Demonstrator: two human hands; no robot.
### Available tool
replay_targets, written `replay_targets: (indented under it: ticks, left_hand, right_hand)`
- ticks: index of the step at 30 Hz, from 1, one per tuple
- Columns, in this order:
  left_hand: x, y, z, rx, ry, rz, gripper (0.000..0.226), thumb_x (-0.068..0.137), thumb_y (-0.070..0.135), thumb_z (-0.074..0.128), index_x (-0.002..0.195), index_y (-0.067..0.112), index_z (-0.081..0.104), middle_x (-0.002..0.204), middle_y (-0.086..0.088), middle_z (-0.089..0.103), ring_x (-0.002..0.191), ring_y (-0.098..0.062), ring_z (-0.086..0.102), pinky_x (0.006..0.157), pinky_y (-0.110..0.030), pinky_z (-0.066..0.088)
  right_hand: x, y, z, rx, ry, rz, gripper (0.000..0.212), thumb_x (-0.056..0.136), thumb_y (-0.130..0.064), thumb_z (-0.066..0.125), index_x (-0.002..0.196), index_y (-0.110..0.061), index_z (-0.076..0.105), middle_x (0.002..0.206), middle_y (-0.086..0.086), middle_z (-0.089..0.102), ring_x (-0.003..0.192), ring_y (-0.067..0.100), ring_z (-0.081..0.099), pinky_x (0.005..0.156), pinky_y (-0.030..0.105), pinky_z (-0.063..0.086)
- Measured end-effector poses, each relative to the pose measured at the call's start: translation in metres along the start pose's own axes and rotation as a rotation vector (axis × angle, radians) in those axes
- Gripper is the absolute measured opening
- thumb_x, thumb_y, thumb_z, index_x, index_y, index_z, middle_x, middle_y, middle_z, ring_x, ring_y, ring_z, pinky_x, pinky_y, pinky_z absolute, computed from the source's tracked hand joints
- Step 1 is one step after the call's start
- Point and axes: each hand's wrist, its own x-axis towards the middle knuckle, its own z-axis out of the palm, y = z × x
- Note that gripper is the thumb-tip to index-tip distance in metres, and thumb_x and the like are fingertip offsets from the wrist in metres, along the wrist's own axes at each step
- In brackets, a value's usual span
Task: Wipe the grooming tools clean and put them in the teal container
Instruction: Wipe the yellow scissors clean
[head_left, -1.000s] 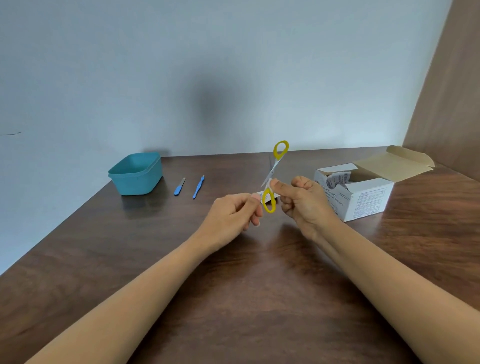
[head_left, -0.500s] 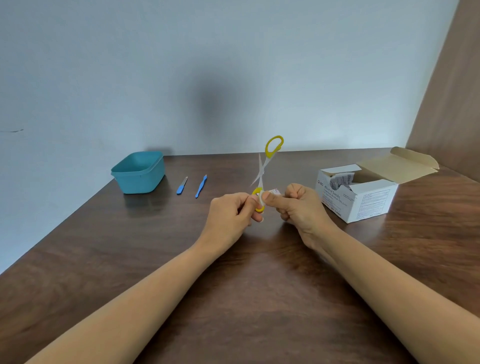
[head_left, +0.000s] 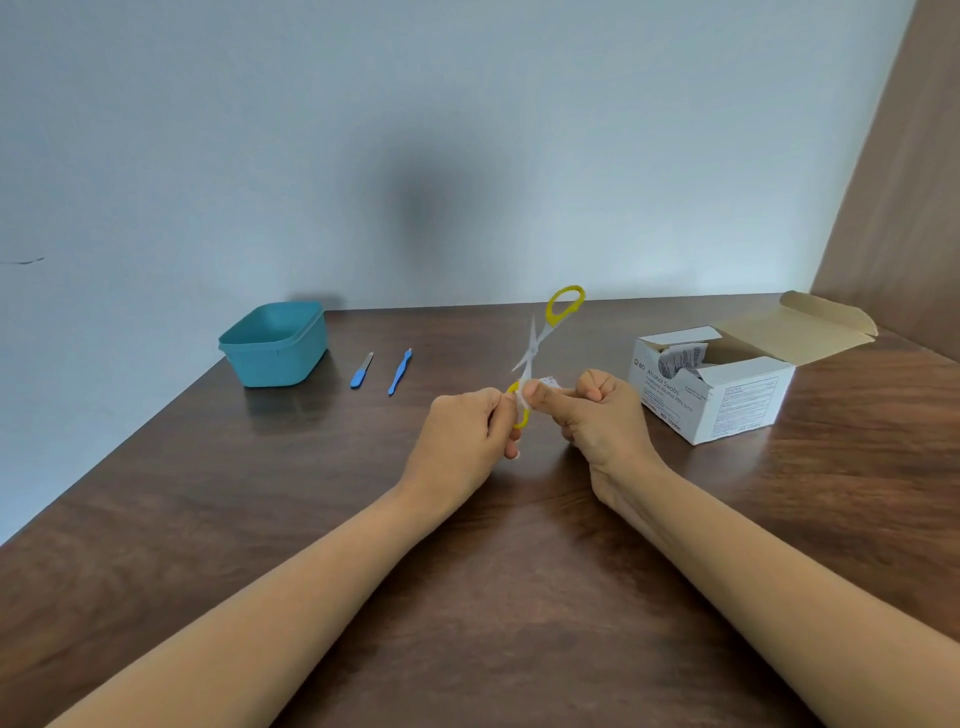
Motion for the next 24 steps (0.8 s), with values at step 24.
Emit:
replay_targets:
  ticks: [24]
  left_hand:
    - [0.002,-0.003,0.007,0.299,-0.076,0.103,0.040,0.089,0.042,0.028,0.062,0.020,0.048,0.060,-0.002,0.064,0.060,-0.025,0.065,0.064,-0.044,0.051]
  right_hand:
    - [0.009,-0.002,-0.007,0.066,0.072,0.055,0.064,0.071,0.001,0.077,0.061,-0.023,0.019,0.044,-0.002,0.040,0.035,0.002,0.027,0.036,0.010,0.025]
